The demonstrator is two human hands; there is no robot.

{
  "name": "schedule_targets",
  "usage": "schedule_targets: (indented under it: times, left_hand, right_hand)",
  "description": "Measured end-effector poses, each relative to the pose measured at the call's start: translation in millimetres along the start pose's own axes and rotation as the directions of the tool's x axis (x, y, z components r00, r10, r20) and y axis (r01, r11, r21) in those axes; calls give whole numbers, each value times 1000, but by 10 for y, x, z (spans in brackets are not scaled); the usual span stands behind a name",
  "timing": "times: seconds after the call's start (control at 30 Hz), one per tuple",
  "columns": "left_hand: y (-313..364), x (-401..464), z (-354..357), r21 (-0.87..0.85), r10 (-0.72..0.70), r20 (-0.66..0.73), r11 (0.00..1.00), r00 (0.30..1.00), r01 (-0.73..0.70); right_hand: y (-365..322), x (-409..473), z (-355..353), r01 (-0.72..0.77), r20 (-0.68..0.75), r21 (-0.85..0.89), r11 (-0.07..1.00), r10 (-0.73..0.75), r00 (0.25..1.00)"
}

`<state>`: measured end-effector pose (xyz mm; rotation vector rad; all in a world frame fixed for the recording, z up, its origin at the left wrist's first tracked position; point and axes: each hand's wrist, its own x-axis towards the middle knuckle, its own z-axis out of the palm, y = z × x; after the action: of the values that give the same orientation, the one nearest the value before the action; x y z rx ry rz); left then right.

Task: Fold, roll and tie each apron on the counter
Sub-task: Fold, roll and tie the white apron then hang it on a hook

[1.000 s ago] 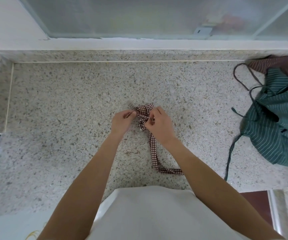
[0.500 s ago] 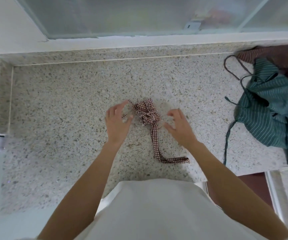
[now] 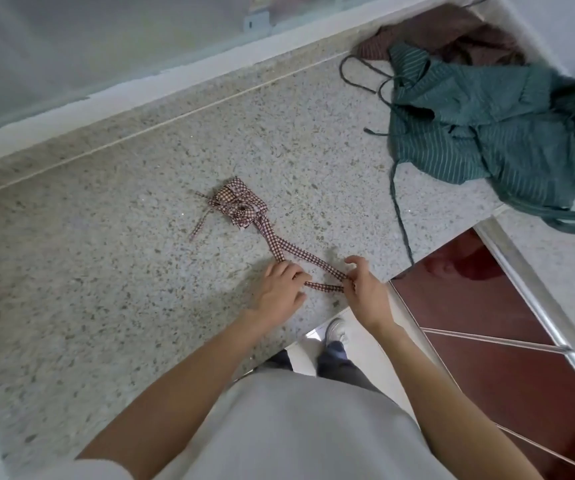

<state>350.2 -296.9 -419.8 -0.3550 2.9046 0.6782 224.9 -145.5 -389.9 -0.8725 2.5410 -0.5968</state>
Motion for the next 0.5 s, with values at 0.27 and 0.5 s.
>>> schedule_targets:
  times: [0.27,0.5]
  left_hand:
    - [308,98,-158,-67,120,-119,989,986,-129]
    - [1586,527,-1058,-480,185,-117,849,976,-219]
  right_hand:
    - [-40,-147,-600,-215,68,808,549,276,959]
    - [505,-438,-1503,19,-113,721,692,90,990]
